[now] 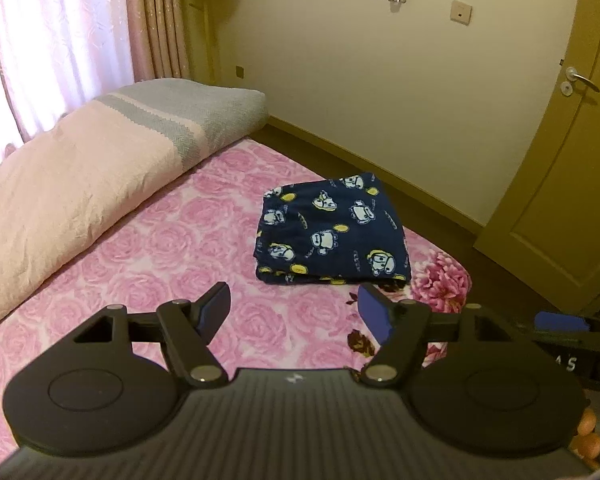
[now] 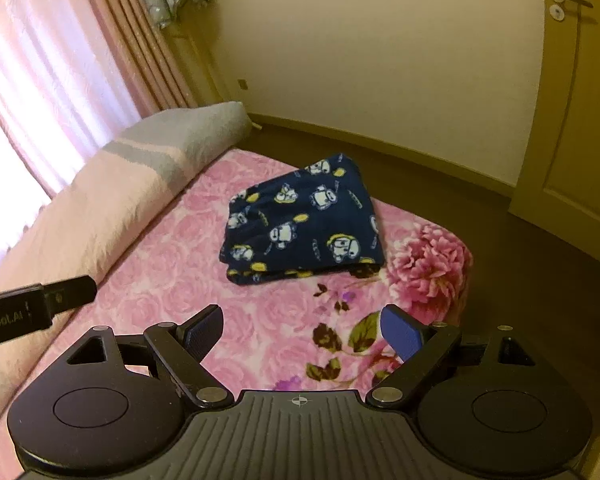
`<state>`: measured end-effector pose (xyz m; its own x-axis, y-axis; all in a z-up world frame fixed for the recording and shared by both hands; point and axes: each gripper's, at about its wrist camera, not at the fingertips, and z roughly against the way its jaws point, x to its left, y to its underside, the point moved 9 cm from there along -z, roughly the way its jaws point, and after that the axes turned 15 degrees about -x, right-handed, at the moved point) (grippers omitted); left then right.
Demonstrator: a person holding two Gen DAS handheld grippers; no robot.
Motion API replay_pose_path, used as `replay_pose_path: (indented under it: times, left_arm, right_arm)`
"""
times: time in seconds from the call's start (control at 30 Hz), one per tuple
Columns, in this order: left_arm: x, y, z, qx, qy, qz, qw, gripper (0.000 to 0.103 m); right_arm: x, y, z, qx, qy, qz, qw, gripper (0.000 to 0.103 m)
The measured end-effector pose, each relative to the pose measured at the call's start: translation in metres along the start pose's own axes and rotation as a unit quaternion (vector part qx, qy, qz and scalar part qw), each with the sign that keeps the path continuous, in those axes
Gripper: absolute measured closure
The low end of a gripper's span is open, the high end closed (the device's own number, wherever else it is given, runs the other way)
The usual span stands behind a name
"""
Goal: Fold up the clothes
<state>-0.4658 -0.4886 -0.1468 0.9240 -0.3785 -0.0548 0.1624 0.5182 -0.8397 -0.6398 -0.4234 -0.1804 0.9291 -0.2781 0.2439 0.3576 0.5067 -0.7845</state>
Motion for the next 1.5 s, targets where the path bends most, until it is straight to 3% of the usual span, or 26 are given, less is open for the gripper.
replay_pose_path:
  times: [0.73,1.5]
  left_arm:
    - [-0.024,0.032,-0.034,0.067,-0.023,-0.002,0.9975,0.036]
    - [-0.026,0.031,-0.08,0.091,-0.033,-0.013,0.9952,0.036]
  right_arm:
    - [-0.025,0.03,-0.035,0.09,0.009,0.036,0.995,0.015]
    - [-0.032,0.02,-0.088,0.13,0.011,0.065,0.989,0.015]
